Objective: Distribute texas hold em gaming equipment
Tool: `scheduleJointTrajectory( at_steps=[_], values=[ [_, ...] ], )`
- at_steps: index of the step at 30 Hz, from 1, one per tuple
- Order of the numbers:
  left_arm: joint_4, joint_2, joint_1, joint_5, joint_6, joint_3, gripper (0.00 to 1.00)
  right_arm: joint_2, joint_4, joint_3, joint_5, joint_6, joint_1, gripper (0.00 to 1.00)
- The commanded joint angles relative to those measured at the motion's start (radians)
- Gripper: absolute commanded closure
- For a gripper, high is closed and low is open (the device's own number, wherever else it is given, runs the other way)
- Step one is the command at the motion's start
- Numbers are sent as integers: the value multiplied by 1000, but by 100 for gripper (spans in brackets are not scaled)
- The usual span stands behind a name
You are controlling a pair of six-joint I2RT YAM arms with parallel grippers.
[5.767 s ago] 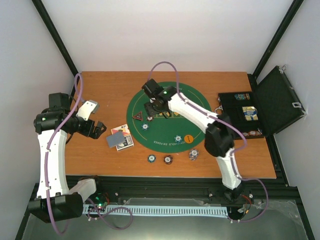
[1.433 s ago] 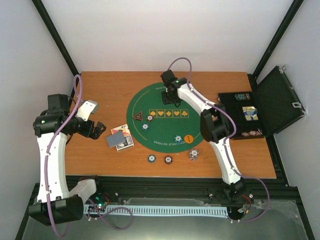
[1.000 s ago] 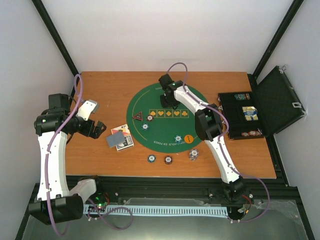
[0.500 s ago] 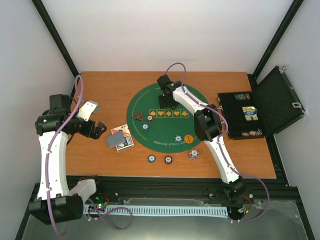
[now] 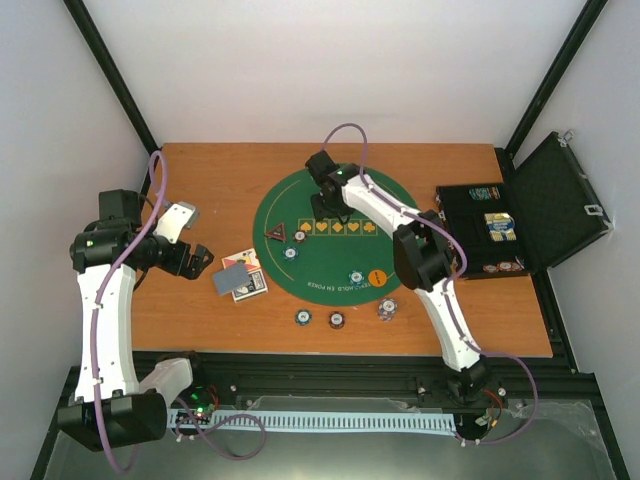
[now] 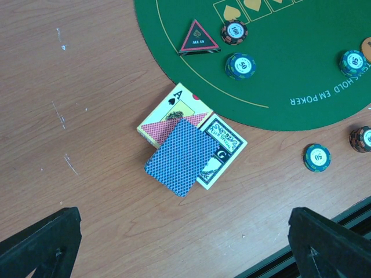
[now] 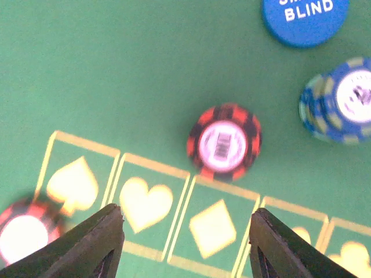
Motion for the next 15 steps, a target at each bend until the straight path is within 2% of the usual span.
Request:
scheduleJointTrajectory(
  at_steps=[1, 6, 10, 15],
  values=[
    [-9, -15, 3, 15, -9, 19, 0, -210, 43, -166, 60, 20, 67, 40],
    [-23, -15, 3, 6, -18, 30, 0, -439, 132, -455, 106, 56, 132, 38],
    [-38, -19, 3, 4, -23, 38, 0, -614, 201, -724, 132, 94, 211, 31],
    [-40, -29, 3, 5, -35, 37, 0, -796, 228, -960, 151, 162, 316, 25]
  ],
)
